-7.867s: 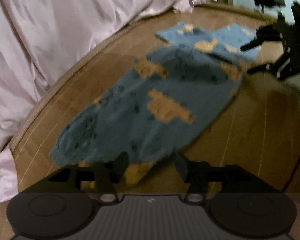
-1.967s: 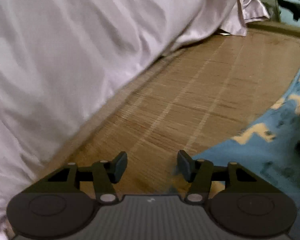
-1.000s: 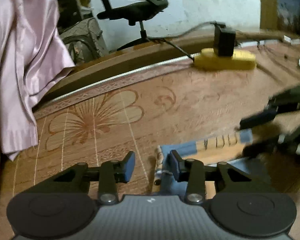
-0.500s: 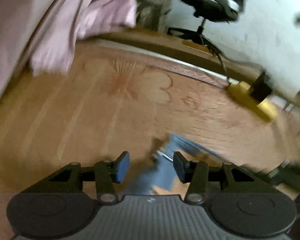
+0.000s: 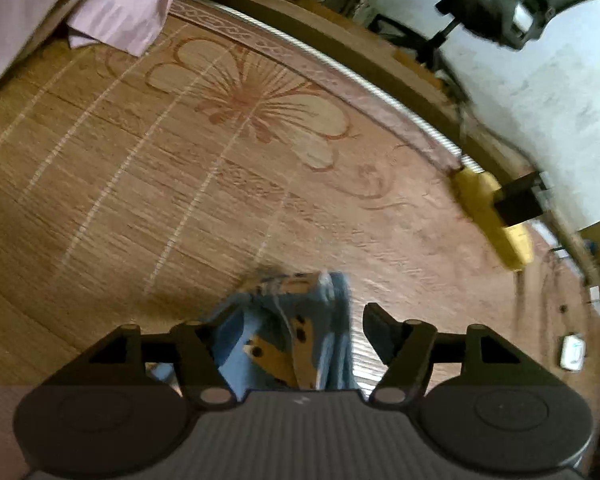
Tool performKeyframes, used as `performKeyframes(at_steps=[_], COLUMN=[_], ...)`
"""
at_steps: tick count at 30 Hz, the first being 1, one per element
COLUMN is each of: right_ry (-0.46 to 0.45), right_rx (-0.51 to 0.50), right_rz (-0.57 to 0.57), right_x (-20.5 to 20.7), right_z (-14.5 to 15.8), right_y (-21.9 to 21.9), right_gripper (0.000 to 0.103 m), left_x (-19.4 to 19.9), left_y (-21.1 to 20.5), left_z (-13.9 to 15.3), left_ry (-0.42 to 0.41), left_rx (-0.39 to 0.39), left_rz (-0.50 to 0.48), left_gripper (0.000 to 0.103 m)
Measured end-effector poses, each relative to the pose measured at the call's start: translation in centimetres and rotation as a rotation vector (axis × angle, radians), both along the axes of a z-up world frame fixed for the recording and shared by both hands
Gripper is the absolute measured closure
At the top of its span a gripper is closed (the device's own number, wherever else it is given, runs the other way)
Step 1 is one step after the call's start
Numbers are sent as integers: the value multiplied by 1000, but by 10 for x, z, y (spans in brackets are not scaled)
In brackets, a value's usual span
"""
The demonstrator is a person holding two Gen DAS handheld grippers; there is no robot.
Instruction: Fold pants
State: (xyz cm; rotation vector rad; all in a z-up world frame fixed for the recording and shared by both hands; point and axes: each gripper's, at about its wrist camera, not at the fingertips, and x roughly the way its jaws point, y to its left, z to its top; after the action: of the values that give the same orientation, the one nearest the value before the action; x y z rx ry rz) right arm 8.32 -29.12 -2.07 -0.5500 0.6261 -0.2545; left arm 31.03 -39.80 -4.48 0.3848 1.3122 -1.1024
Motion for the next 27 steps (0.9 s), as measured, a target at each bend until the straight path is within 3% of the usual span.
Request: performKeyframes(at_steps=[7,12,14,16,21,27], right_ry=[20,22,22,16,-56,-87], right_rx=[-22,-31,-32,-36,-27,-24], right_rz=[18,16,17,13,3,134], right_x=[-2,-1,-1,-2,-10,-26], right_z=[-5,-7,-8,-6,10,39], right_y=[9,12,12,13,16,48], right_gripper=[91,91,91,91,91,91], left_x=[-12,-18,-15,-11,-1,11], left_y=[-1,3,3,9,44,128], left_z=[5,6,3,2,12,36], left_ry=[-5,-36,-26,4,96,157], left_rx=[4,26,46,30,-135,-260], left_rz=[7,45,75,123,193,287], left_gripper=[32,60,92,92,94,94])
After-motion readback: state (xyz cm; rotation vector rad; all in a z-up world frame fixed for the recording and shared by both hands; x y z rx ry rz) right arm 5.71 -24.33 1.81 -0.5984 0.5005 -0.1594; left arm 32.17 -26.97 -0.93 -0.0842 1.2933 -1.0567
